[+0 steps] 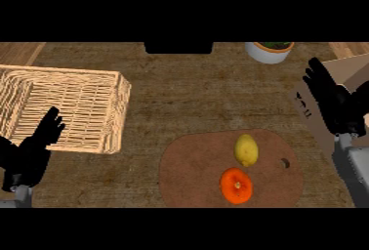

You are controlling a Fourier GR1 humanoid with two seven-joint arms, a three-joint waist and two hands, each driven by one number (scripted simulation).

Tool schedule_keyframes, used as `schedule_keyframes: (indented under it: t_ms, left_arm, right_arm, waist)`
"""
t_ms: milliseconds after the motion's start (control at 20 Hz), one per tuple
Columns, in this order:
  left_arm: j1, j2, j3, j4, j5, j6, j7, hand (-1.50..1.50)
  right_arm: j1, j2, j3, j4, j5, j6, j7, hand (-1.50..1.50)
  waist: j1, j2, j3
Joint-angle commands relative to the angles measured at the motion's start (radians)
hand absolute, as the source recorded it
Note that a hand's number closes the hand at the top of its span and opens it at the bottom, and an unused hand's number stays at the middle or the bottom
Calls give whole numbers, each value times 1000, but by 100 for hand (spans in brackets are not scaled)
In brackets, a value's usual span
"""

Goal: Pick the squash from the cutting board and place it in the cardboard box

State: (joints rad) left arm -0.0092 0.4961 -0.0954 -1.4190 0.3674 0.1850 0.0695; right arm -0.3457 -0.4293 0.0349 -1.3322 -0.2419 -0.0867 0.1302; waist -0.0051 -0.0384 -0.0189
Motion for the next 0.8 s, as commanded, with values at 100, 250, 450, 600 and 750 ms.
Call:
schedule_keyframes:
  t_ms: [100, 250, 450, 600, 750]
  left_arm:
    - [-65, 60, -10, -67, -70, -48, -81, 0]
    - [-91, 131, -30, -126, -150, -71, -142, 0]
    - [-56, 102, -90, -148, -169, -90, -155, 0]
    - [-85, 105, -84, -178, -168, -98, -165, 0]
    - [-93, 94, -116, -168, -191, -111, -169, 0]
  right_arm:
    - [56, -52, -20, -295, 132, -206, 44, -150]
    - [25, -125, -107, -380, 202, -305, 47, -150]
    - [247, -215, -12, -517, 364, -314, 206, -150]
    - [412, -226, 49, -678, 503, -359, 189, -150]
    - [532, -289, 119, -811, 624, -321, 225, -150]
  waist:
    - [-79, 8, 13]
    - [-165, -35, 9]
    - [-168, -14, 9]
    - [-128, 4, 14]
    - [-111, 15, 14]
